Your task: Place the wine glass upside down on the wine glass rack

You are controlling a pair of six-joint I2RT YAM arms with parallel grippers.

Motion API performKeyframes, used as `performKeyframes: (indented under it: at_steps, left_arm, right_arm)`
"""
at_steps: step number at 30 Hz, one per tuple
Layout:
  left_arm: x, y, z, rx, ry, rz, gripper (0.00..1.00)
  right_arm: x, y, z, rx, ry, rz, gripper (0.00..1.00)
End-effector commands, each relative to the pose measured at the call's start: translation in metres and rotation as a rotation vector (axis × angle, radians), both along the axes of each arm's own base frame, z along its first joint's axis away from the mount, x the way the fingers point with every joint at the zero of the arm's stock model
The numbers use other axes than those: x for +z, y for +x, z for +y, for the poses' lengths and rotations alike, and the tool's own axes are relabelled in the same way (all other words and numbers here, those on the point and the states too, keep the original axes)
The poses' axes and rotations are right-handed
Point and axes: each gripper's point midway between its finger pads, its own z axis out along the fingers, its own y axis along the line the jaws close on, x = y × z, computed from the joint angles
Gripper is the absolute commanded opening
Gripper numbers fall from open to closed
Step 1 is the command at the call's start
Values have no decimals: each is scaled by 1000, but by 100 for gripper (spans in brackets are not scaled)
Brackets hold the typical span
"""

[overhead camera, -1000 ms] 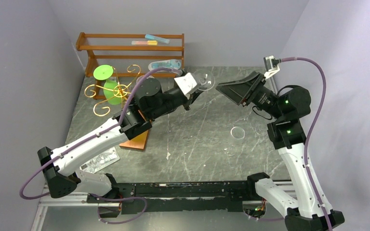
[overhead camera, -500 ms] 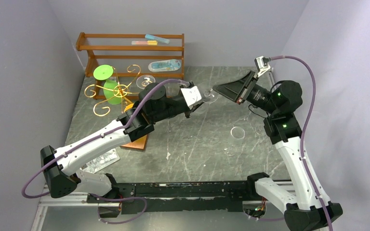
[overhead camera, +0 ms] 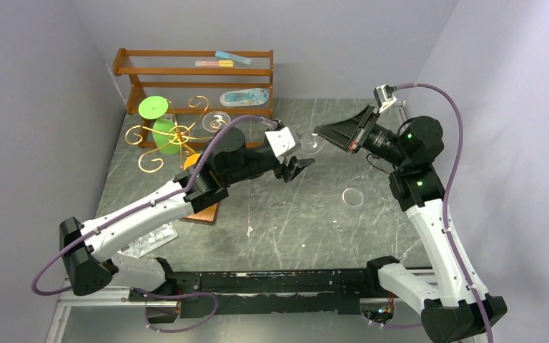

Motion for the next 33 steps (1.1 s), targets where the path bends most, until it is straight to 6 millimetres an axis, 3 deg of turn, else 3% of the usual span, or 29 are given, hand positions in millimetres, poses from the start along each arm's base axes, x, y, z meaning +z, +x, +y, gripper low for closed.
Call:
performKeyframes:
  at_steps: [1,8,14,19,23,33]
  left_arm:
    - [20,-3,14,54,-124,71,77]
    - [35,-24,29,46,-272,347,96]
    - [64,-37,33,28,-452,666,96]
    - [58,-25,26,74,-448,839,93]
    - [43,-4,24,135,-420,896,84]
    - [39,-9,15,-6,-379,974,45]
  right_arm:
    - [1,11,-7,-90,2,-11,0]
    - [-8,21,-15,-177,1,3,0]
    - [-7,17,-14,-164,6,-55,0]
    - [0,7,-13,-135,19,-123,0]
    - [4,0,-12,-111,23,-158,0]
    - [-4,-2,-7,-64,37,-142,0]
